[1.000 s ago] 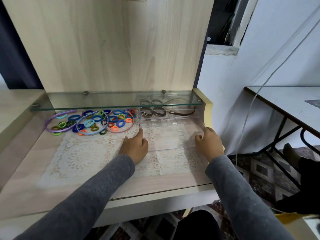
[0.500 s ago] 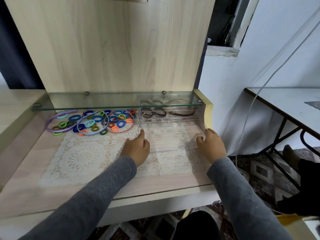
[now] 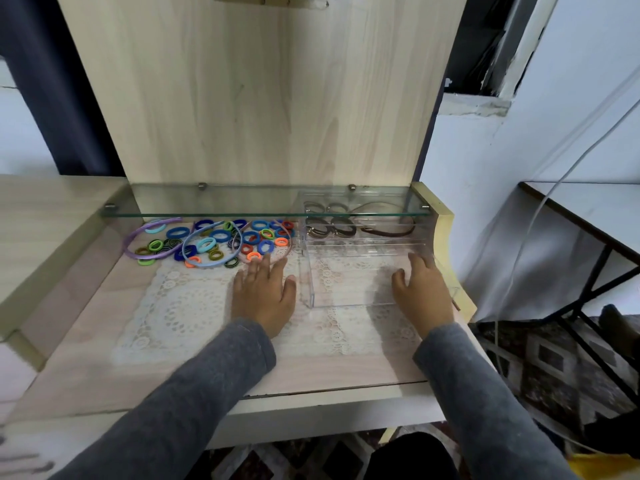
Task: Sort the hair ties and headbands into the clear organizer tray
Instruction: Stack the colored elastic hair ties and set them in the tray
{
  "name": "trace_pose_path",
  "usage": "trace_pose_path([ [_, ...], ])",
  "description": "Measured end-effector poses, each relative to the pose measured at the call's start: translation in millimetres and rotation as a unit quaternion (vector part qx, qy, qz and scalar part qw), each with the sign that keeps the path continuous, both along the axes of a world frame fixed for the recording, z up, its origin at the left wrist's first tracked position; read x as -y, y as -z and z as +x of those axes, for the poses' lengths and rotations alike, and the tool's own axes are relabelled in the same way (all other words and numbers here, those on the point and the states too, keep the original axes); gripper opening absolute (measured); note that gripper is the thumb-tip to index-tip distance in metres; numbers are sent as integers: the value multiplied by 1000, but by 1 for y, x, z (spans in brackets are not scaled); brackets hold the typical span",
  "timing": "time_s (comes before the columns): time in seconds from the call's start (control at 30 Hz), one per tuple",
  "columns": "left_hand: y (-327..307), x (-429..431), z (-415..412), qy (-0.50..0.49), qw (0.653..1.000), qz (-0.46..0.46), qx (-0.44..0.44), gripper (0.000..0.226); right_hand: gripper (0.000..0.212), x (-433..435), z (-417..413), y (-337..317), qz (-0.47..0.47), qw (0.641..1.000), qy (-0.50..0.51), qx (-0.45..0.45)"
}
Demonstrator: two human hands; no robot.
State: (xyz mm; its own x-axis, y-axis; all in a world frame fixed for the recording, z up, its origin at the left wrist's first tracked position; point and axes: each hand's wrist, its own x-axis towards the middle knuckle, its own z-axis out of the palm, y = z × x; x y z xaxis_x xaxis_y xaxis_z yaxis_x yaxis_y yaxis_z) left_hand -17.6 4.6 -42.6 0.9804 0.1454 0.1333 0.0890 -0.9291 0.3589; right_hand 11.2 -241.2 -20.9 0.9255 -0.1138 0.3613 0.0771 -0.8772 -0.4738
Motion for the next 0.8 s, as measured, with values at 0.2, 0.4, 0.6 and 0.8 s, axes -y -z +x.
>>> trace_pose_path([
  [0.2, 1, -44, 1, -74, 995, 72, 13, 57, 39, -71, -2, -4, 19, 992, -102, 67],
  [0.4, -1, -84, 1, -128, 984, 118, -23, 59, 37, -143, -1, -6, 27, 970, -226, 89],
  [0.6, -4, -106, 2, -108, 976, 182, -47, 54, 57, -189, 5, 1, -50, 950, -295, -95],
  [0.8, -2, -112, -10, -70, 980, 184, -39, 48, 58, -205, 9, 3, -120, 945, -273, -137],
])
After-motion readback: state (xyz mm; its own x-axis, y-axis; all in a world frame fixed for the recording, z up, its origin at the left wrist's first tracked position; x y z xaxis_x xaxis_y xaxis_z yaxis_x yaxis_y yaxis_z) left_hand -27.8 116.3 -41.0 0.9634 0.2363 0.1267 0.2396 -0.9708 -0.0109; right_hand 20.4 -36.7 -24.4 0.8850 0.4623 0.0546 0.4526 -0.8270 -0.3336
